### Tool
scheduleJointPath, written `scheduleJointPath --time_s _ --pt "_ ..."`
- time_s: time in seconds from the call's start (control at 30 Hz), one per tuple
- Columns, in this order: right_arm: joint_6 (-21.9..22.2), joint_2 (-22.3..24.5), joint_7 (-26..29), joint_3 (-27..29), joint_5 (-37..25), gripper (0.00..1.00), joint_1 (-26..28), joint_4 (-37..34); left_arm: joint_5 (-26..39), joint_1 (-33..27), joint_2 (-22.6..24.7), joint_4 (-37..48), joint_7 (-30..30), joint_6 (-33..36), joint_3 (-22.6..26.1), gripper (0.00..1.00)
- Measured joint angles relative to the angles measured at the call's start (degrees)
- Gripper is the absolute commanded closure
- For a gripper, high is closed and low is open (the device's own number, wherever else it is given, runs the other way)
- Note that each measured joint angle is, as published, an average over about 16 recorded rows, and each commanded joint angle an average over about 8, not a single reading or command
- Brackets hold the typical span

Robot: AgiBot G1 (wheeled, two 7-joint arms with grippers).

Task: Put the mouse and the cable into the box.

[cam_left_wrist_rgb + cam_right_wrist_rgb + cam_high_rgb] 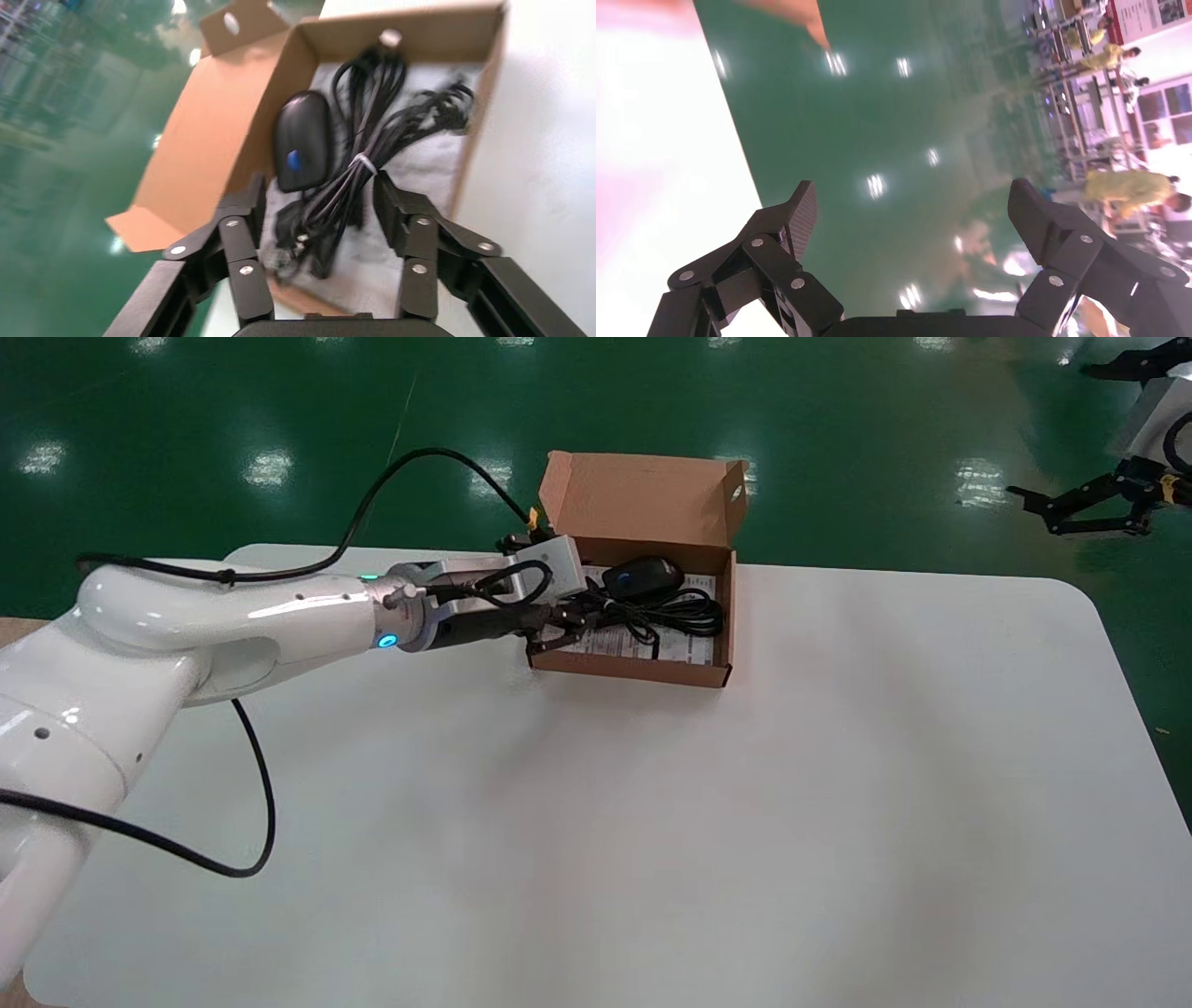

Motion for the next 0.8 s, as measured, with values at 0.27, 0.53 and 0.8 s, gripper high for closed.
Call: scheduleJointPath --time_s 0.27,0.53,0.8 --pt "-3.62 1.78 9.47 2.68 3.72 0.00 -6.34 9.53 -3.81 4.20 -5.49 -7.27 -5.52 5.64 -4.41 0.00" --pt "-7.35 3.62 19.23 5.44 7.56 0.00 -12.89 19.36 -7.78 8.57 -11.25 -14.87 -11.24 11.52 -8.98 0.00" --pt "-11.08 5.45 28.97 8.19 11.39 0.00 -19.41 29.16 -11.74 12.93 -17.00 -22.44 -16.95 17.38 -13.54 0.00"
